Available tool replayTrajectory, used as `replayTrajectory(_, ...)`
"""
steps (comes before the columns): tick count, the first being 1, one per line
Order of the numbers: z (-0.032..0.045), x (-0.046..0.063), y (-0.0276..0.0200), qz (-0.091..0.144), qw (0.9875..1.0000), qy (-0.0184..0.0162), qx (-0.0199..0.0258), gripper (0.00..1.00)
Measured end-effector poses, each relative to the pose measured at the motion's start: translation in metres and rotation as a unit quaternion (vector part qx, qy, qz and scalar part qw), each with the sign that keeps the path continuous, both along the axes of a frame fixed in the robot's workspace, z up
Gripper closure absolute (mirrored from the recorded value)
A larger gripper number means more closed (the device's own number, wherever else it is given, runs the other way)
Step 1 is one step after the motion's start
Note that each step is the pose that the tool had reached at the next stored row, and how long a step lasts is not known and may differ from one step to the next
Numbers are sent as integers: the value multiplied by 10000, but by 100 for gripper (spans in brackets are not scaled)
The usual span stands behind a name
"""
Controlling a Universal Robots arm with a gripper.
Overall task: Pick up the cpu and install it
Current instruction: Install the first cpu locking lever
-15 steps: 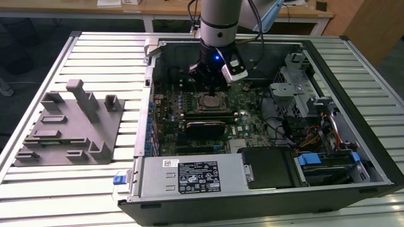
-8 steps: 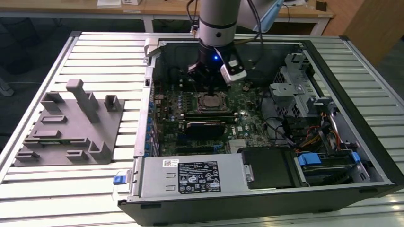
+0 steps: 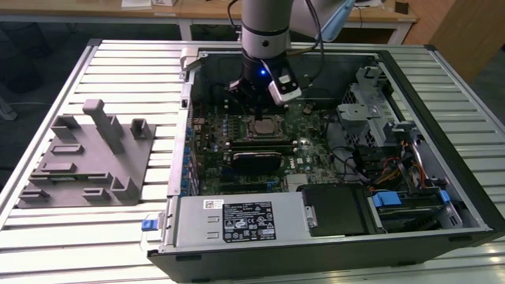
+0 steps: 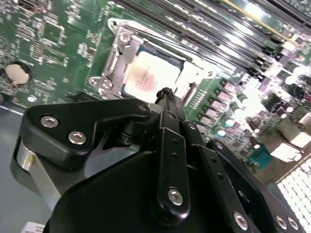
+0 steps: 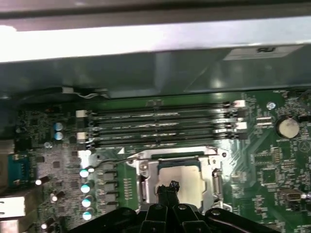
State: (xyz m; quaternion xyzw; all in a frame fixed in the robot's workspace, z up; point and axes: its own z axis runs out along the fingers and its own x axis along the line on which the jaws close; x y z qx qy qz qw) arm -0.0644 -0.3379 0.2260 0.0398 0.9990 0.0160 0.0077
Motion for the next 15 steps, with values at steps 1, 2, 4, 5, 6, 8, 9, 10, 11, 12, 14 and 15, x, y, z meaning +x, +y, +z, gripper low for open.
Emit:
replayTrajectory(1, 0, -24, -1, 0, 10000, -1, 0, 89)
replayTrajectory(2, 0, -47, -2, 0, 10000, -2, 0, 89)
replayTrajectory(4, 0, -87, -3, 1, 10000, -3, 0, 89)
replayTrajectory(5, 0, -103, -4, 0, 10000, -4, 1, 89)
replayTrajectory(6, 0, -118, -6, 0, 10000, -5, 1, 89)
replayTrajectory(8, 0, -146, -9, 0, 10000, -8, 1, 89)
replayTrajectory(9, 0, -163, -10, 0, 10000, -11, 0, 89)
replayTrajectory(10, 0, -183, -12, 0, 10000, -14, 0, 89)
replayTrajectory(11, 0, -203, -13, 0, 10000, -18, 1, 89)
replayTrajectory(12, 0, -221, -14, 1, 10000, -21, 1, 89)
replayTrajectory(14, 0, -251, -17, 0, 10000, -24, 1, 89)
replayTrajectory(15, 0, -266, -18, 0, 10000, -25, 0, 89)
